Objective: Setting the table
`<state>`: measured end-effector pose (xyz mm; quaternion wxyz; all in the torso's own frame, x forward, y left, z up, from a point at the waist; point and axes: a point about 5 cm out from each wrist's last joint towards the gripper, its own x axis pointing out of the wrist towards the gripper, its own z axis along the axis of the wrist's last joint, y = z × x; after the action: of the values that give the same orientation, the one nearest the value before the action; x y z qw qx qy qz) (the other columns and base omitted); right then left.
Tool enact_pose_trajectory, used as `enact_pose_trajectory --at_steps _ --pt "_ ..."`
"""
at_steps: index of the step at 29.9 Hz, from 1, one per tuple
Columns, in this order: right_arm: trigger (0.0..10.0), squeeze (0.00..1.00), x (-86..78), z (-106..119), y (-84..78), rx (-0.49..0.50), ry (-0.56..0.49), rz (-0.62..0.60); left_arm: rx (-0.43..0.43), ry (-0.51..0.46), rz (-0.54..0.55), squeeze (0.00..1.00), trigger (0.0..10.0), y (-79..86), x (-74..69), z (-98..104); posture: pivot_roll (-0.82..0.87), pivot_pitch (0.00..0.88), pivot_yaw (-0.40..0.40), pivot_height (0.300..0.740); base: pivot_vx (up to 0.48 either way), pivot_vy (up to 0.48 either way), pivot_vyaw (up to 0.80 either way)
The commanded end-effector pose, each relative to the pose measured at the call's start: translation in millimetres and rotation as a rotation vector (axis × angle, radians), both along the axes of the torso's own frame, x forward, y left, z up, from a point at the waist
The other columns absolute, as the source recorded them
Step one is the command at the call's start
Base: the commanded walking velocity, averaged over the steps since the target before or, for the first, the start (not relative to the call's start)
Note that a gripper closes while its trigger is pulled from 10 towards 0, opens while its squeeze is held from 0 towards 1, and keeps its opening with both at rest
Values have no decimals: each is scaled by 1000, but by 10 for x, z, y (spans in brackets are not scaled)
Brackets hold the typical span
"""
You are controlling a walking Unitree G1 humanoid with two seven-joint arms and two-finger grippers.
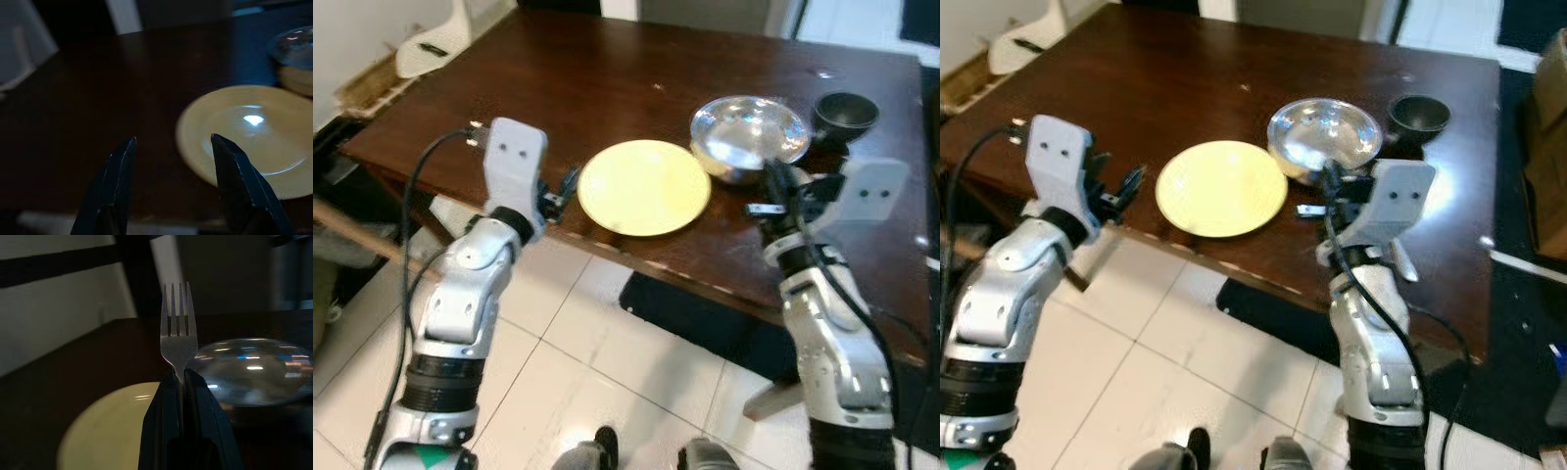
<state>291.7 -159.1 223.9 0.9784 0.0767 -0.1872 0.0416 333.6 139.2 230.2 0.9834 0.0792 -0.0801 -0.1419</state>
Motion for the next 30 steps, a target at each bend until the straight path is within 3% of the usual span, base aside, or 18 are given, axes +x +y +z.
enact_pose_trajectory --at_steps 1,30 --pt "10000 0 -8 -29 21 6 11 15 8 15 16 0 10000 36 5 -52 -154 92 144 740 0 0 781" --pt "10000 0 -1 -17 80 13 0 53 28 20 75 0 10000 78 54 -66 -146 94 143 740 0 0 781"
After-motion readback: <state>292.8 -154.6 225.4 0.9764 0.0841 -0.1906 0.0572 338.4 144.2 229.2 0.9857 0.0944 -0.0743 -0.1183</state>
